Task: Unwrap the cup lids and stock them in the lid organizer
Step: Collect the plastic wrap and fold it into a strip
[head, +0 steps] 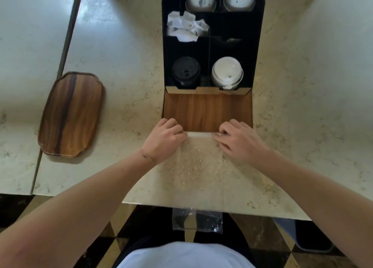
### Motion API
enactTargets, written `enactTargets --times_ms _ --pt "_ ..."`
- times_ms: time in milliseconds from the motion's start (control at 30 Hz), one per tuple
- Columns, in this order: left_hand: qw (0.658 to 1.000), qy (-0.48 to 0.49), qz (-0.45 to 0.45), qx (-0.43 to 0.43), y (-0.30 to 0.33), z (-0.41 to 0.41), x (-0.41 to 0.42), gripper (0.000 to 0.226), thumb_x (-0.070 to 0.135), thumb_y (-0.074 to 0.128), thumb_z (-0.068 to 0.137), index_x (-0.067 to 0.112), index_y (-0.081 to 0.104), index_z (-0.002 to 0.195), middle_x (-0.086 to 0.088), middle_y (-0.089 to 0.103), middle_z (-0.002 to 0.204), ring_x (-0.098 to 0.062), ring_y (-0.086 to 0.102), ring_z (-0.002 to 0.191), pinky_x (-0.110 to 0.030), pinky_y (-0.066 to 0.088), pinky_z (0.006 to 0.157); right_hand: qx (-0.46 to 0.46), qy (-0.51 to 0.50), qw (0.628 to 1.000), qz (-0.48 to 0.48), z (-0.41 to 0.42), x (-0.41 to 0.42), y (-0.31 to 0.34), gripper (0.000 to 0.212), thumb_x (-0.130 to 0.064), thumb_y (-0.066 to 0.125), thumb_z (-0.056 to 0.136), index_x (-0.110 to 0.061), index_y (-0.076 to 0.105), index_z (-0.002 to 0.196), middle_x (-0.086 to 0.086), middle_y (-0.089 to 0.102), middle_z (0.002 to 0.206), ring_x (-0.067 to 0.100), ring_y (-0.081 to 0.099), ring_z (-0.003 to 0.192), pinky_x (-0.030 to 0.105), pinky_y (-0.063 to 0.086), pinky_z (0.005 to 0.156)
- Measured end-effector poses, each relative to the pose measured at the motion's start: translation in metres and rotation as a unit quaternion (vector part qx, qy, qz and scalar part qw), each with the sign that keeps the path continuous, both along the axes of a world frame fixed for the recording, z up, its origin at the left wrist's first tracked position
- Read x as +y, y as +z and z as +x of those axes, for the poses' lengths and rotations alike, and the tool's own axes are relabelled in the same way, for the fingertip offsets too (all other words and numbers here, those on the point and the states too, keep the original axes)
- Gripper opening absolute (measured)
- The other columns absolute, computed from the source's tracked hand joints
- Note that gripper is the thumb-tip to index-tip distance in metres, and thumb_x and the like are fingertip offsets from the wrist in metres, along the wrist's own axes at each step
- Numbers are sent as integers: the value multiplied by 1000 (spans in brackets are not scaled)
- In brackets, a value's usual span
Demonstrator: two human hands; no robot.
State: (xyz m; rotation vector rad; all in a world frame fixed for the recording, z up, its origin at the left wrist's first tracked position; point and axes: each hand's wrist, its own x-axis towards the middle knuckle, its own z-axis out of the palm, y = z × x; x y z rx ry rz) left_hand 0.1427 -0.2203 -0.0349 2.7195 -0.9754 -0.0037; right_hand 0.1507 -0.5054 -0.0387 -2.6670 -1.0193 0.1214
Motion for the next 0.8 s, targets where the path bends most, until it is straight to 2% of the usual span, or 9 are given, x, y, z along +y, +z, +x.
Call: enactTargets --times_ms 67,133,233,300,367,433,500,633,800 --pt "1000 9 12 17 1 -1 1 15 7 70 88 13 79 99 -3 70 90 -27 61 92 -41 49 81 19 -24 1000 5 -1 3 1 21 -29 61 98 -16 77 102 0 57 97 15 47 85 29 40 68" --pt "998 34 7 43 1 -5 0 13 17 66 94 14 79 95 -3 68 93 -27 57 92 -42 49 81 51 -66 996 17 0 10 2 16 -29 66 96 -18 78 91 -2 58 100 15 49 89 33 46 73" --pt "991 90 -21 94 4 -5 -4 13 22 69 94 13 79 89 -8 66 104 -28 56 97 -44 53 84 121 -128 984 34 8 21 7 12 -26 72 91 -18 70 82 -6 60 96 17 52 94 32 48 78" --pt "981 130 -35 137 6 2 -6 9 21 71 93 14 76 96 -7 66 112 -28 55 102 -45 53 87 155 -135 978 41 16 25 8 10 -26 73 90 -19 67 90 -7 61 91 16 54 91 30 46 76" --pt "971 166 -48 167 6 10 -8 18 22 72 93 17 68 109 -2 67 111 -23 54 103 -42 53 89 181 -124 975 37 21 25 11 14 -27 72 91 -20 66 102 -6 63 91 15 54 91 30 47 76" --pt "965 175 -38 192 5 15 -10 30 22 70 93 18 62 122 -1 65 113 -21 53 105 -36 51 90 181 -102 978 27 24 25 12 9 -26 71 91 -20 68 98 -6 61 91 15 52 92 31 47 77" --pt "964 169 -24 206 4 18 -12 33 20 69 94 18 61 126 -2 60 116 -21 51 108 -34 49 91 164 -78 983 9 23 26 13 5 -21 69 92 -19 67 88 -6 58 90 14 50 90 29 46 75" --pt "968 145 4 203 7 19 -12 23 18 64 96 17 67 120 -2 61 113 -23 49 104 -38 49 88 146 -47 988 -15 22 30 13 5 -19 63 94 -19 65 89 -5 63 87 14 53 86 32 50 72" --pt "987 86 -1 133 12 11 -7 12 13 60 97 12 71 92 -3 65 91 -23 54 86 -40 51 77 113 -23 993 -21 18 31 15 7 -16 62 92 -16 67 87 -3 61 84 16 53 82 32 50 69"
